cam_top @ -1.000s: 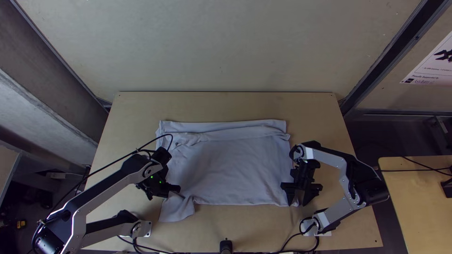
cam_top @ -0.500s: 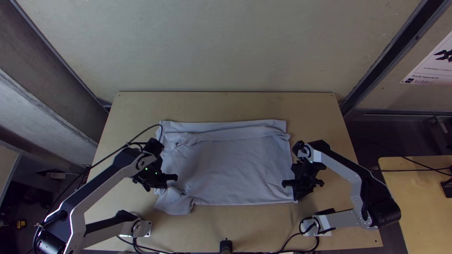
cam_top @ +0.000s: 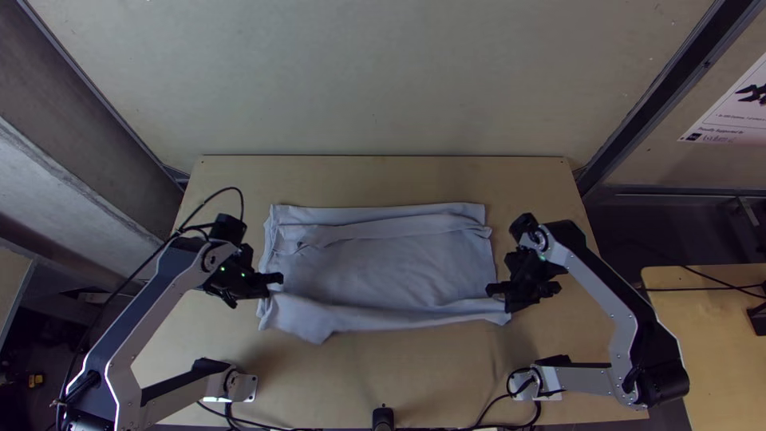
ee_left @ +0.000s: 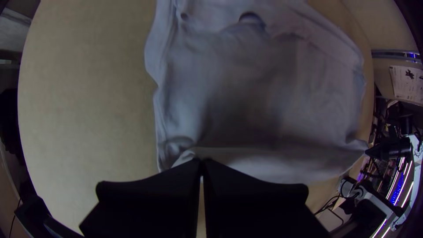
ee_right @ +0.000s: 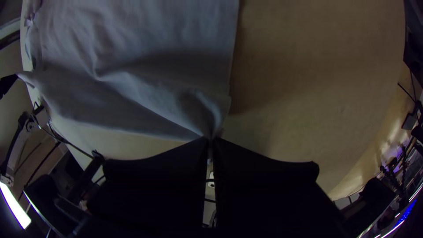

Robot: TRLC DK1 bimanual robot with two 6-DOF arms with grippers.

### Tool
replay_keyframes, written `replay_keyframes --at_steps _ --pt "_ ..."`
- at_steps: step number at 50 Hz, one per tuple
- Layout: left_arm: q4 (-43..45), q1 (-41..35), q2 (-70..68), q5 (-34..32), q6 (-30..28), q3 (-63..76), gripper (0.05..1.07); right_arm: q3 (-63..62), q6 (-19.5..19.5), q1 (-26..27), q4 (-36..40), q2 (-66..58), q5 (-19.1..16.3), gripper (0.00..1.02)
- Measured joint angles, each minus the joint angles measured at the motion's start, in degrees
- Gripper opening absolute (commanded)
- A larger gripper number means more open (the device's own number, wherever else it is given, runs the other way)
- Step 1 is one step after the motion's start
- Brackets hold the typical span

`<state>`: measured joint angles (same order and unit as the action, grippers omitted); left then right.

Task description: Fold the t-shirt

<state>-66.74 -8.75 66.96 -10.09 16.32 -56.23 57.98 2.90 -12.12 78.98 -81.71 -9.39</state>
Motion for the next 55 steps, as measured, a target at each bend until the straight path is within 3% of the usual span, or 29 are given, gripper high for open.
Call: replay_keyframes --at_steps 14,55 --pt "-0.31 4.72 5.01 -0.02 -3.13 -8.13 0.08 8.33 0.48 0.31 -2.73 -3.58 0.63 0.03" --pt "-0.42 4.59 23.37 0.04 -7.50 -27.93 0.08 35.10 1.57 0.31 -4.68 -23.23 1.51 0.03"
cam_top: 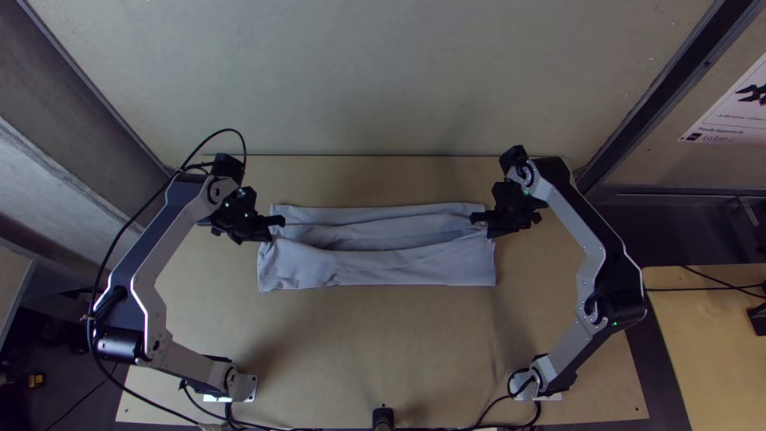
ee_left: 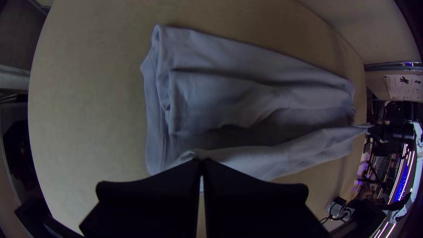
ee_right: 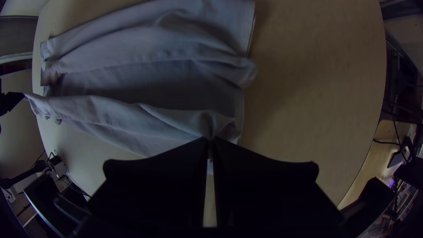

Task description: Fold the t-shirt

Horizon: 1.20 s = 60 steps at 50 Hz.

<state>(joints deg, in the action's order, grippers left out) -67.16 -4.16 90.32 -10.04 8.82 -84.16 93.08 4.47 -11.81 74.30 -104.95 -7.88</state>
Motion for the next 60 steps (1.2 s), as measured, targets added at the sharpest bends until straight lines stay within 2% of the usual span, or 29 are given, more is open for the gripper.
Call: replay_keyframes --at_steps 21,34,36,38,41,44,47,50,51,54,58,60 --pt "2.38 0.15 9.75 0.02 -5.84 -11.45 0.08 10.43 0.37 0.00 -0.09 -6.58 0.61 0.03" --pt "4.94 0.44 13.99 0.13 -6.54 -11.80 0.09 13.81 1.70 0.00 -0.63 -10.82 0.85 0.03" --pt "6.36 0.48 14.25 0.20 -6.56 -11.10 0.15 13.86 1.75 0.00 -1.44 -11.76 1.01 0.03" --pt "7.69 0.48 14.45 0.22 -6.54 -10.25 0.28 13.86 1.75 0.00 -2.32 -12.76 1.05 0.03" --pt "8.48 0.48 14.95 0.22 -6.54 -9.18 0.53 13.86 1.90 0.00 -3.63 -14.27 1.53 0.03" --pt "8.74 0.48 15.69 0.22 -6.54 -8.22 0.70 13.86 1.95 0.04 -4.76 -15.98 2.25 0.04" --pt "8.85 0.48 16.52 0.22 -6.54 -7.32 0.75 13.86 1.97 0.24 -5.99 -17.57 2.62 0.06" --pt "8.87 0.50 17.51 0.22 -6.56 -6.64 0.78 13.86 1.97 0.61 -8.13 -19.21 3.04 0.20" --pt "8.92 0.55 17.81 0.22 -6.54 -6.47 0.82 13.86 1.97 0.72 -8.76 -19.56 3.19 0.24" --pt "9.49 0.72 18.43 0.20 -6.54 -6.12 1.03 13.84 1.92 1.09 -9.92 -20.39 4.02 0.41" --pt "9.88 1.18 18.93 0.22 -6.54 -6.03 1.03 13.79 1.64 1.20 -11.37 -20.48 5.68 0.45" --pt "9.94 1.51 18.93 0.20 -6.54 -5.99 1.03 13.79 1.44 1.25 -11.85 -20.39 7.32 0.54"
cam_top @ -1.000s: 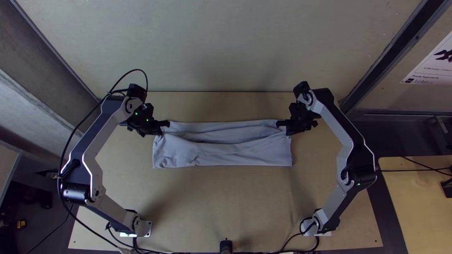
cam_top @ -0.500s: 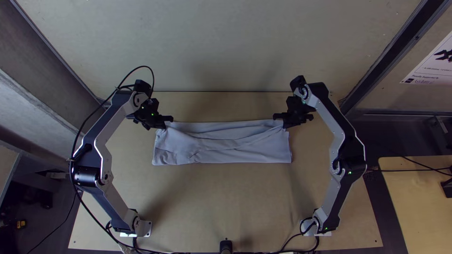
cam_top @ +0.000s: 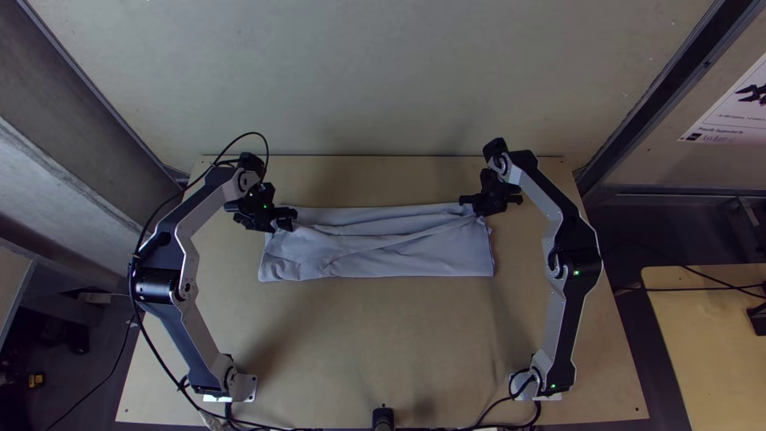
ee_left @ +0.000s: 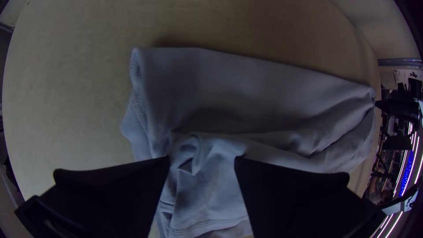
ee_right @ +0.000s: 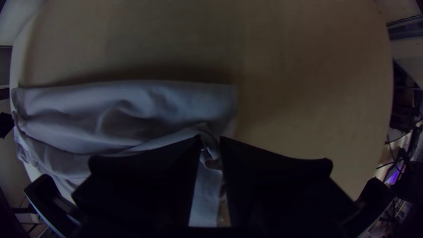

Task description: Fold the t-shirt

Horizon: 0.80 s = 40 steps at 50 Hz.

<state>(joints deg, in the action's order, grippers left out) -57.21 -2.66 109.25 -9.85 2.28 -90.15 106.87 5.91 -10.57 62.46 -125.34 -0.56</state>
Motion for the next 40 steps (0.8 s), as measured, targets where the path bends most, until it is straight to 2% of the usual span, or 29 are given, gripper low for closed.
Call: replay_keyframes --at_steps 3,10,15,27,33,39,40 --pt "0.09 0.59 0.00 0.02 0.02 0.09 1.03 -0.04 -0.02 0.00 -0.83 0.04 2.27 0.56" --pt "2.51 2.56 -0.04 0.00 0.04 0.11 1.03 -1.97 -0.20 0.92 -3.34 1.55 5.84 0.67" --pt "3.21 4.68 -0.96 -0.94 0.11 0.15 1.03 -2.38 -0.17 2.34 -4.68 4.22 7.72 0.69" --pt "2.64 12.15 -6.08 -12.96 0.24 0.94 1.03 -3.06 -0.17 4.39 -8.59 15.06 8.76 0.82" --pt "0.92 16.09 -7.56 -19.19 0.00 2.34 1.03 -4.98 -0.20 4.31 -11.08 19.87 9.62 0.83" --pt "0.13 19.32 -7.69 -21.90 -0.96 4.15 1.03 -5.33 -0.17 4.26 -12.39 22.71 11.32 0.86" --pt "0.13 19.82 -7.69 -22.45 -1.18 4.48 1.03 -5.33 -0.17 4.28 -12.44 23.12 11.34 0.91"
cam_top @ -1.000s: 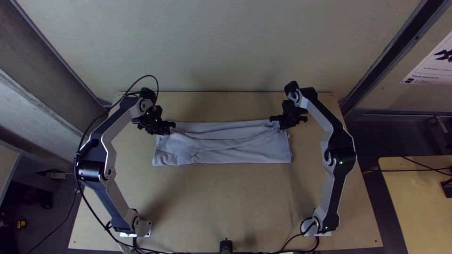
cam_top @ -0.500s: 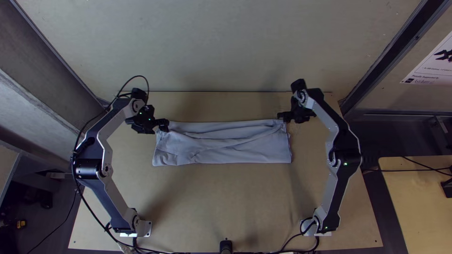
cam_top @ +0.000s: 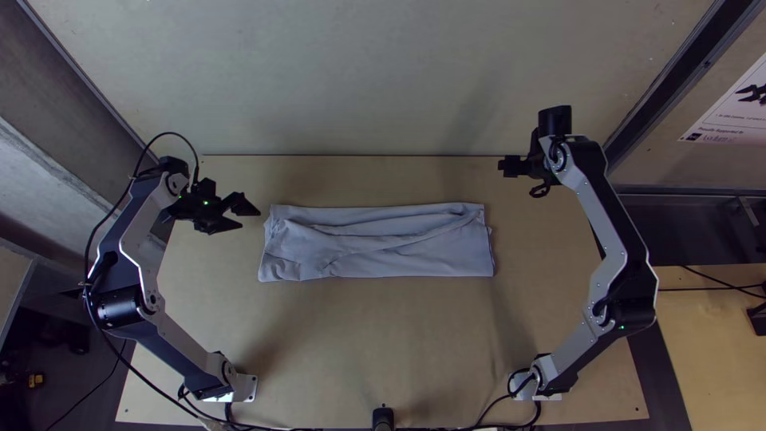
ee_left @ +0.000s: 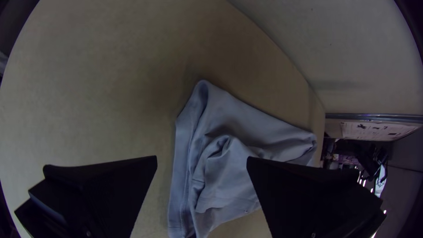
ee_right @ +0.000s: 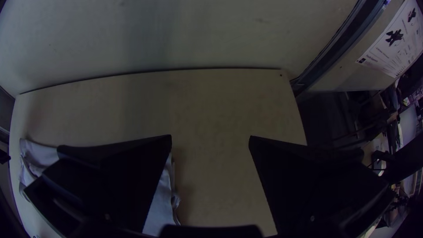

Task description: Fold the t-shirt

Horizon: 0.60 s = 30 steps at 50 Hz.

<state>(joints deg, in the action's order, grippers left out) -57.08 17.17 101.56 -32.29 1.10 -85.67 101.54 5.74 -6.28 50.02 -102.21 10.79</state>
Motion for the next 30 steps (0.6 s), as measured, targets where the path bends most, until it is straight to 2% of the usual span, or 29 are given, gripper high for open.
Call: replay_keyframes --at_steps 1,14,30 --pt "0.00 0.50 0.00 -0.55 -0.20 0.33 1.03 0.00 0.02 0.00 0.00 0.35 0.07 0.99" --pt "0.50 5.03 0.02 -7.23 -5.97 3.87 1.03 0.28 0.28 -0.07 0.22 5.09 0.07 0.99" --pt "1.79 5.68 4.31 -10.64 -12.57 6.10 1.03 0.94 1.70 -1.60 0.42 10.45 -0.07 0.99"
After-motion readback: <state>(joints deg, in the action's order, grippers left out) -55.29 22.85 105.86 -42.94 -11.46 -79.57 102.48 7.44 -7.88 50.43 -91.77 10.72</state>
